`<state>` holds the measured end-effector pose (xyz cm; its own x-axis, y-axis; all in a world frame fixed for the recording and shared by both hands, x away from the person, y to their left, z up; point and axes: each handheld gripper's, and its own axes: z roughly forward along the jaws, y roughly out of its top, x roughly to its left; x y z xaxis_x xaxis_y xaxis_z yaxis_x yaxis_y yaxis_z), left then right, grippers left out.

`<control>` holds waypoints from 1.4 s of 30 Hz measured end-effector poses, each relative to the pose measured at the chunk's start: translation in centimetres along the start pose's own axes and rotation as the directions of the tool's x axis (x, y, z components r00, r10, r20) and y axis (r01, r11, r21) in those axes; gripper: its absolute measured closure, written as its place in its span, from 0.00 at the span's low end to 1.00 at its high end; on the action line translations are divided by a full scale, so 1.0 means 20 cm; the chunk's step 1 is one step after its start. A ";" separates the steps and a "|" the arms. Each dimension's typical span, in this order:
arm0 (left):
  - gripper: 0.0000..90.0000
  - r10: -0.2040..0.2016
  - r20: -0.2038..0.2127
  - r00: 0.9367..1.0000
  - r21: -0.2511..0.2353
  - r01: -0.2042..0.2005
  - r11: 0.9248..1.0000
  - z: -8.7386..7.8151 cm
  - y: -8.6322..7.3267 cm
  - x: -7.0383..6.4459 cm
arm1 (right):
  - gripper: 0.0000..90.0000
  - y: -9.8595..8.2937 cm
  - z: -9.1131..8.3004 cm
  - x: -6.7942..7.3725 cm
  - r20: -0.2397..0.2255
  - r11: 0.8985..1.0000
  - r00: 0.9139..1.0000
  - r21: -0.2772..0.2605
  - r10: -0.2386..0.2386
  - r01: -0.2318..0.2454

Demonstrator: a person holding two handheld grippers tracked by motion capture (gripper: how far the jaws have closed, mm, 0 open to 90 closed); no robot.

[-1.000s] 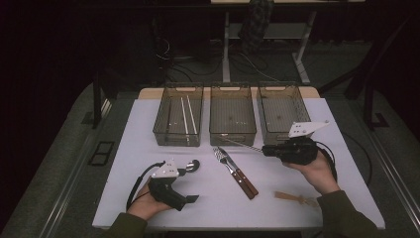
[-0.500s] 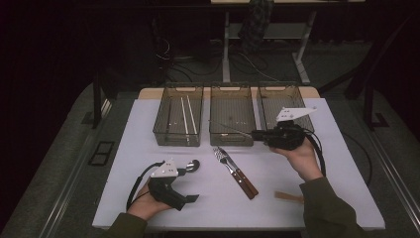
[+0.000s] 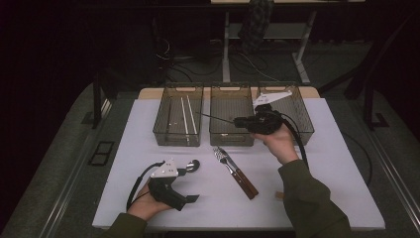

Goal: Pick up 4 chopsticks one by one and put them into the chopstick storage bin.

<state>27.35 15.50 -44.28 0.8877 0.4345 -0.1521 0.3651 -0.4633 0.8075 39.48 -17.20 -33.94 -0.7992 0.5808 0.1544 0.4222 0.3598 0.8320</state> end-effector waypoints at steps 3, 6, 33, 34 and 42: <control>0.00 -0.003 0.002 1.000 -0.005 0.004 1.000 0.00 0.00 0.00 | 0.94 0.04 0.06 0.00 0.007 1.000 1.000 0.006 0.003 -0.003; 0.00 -0.003 0.004 1.000 -0.008 0.003 1.000 0.00 0.00 0.00 | 0.94 0.07 0.12 0.00 0.016 1.000 1.000 0.013 0.006 -0.006; 0.00 -0.004 0.013 1.000 -0.022 0.004 1.000 -0.01 0.00 -0.01 | 0.94 0.31 0.70 0.04 0.144 0.993 0.989 0.114 0.022 -0.039; 0.00 -0.003 0.013 1.000 -0.023 0.004 1.000 -0.01 0.00 -0.01 | 0.94 0.32 0.73 0.04 0.149 0.992 0.989 0.117 0.020 -0.038; 0.00 -0.003 0.015 1.000 -0.031 0.003 1.000 -0.02 0.00 0.00 | 0.94 0.38 0.86 0.04 0.190 0.989 0.981 0.136 0.027 -0.053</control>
<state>27.23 15.69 -44.04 0.8908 0.4241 -0.1631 0.3592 -0.4374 0.8244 49.38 -1.41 -36.61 -0.6917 0.7185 0.0726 0.5185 0.4242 0.7424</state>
